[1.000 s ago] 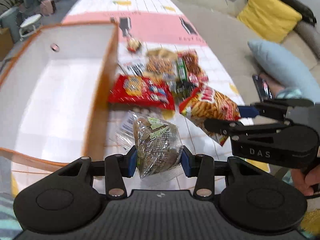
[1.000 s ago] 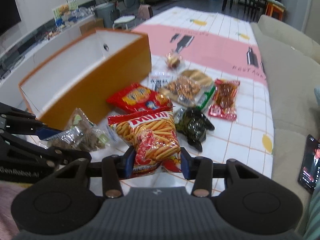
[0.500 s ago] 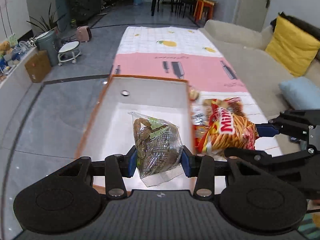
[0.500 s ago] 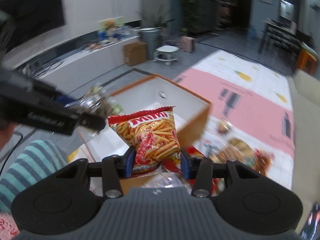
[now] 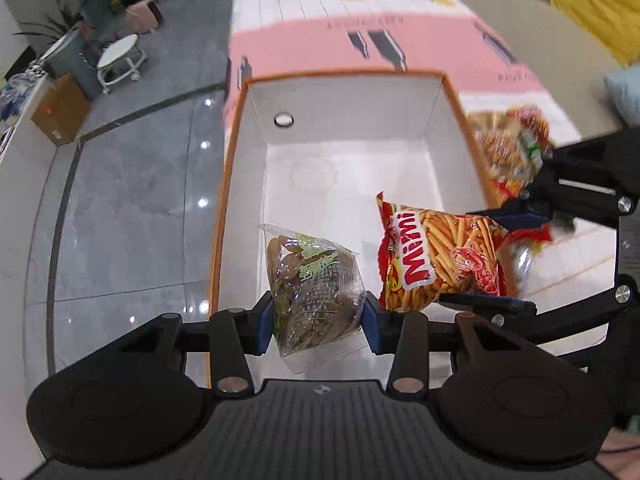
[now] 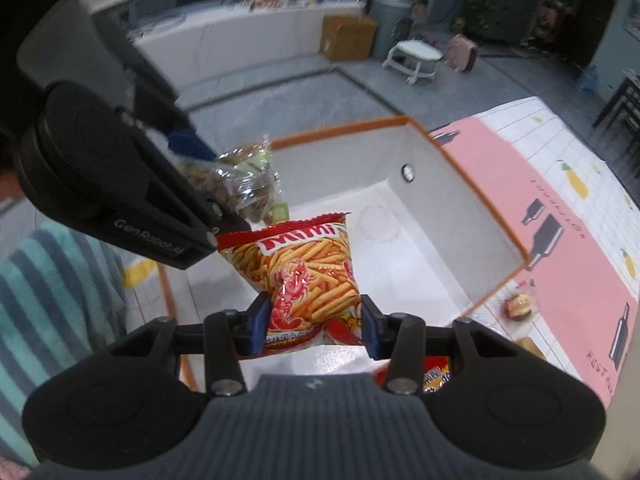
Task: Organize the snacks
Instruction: 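Carry both bags over the orange box and open both grippers to drop them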
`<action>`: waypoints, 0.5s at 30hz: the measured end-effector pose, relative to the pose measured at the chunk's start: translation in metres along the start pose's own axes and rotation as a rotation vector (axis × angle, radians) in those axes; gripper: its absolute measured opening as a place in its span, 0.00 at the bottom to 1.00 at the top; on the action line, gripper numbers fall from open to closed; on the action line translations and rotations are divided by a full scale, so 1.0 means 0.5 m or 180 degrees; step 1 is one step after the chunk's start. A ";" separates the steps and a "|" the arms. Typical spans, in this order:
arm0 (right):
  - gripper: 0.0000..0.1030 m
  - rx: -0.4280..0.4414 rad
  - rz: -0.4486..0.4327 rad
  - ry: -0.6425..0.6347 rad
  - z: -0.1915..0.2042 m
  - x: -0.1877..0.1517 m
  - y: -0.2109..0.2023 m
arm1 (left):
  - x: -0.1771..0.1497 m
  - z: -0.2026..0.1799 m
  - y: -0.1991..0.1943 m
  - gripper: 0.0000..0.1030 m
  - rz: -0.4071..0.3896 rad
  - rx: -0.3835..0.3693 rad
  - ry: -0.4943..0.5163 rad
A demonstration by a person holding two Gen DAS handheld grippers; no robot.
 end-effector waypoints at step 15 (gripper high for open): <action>0.43 0.0298 0.0598 -0.0148 0.015 -0.010 0.138 | -0.031 0.006 0.096 0.48 0.0532 -0.0036 0.0228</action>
Point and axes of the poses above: each gripper's, at about its wrist camera, not at the fingertips, and y roughly the way its jaws point, z to its left, x to its top, the point moved 8 cm from there along y, roughly the way its jaws point, and after that the axes turned 2 degrees about -y, right-handed, at the moved point
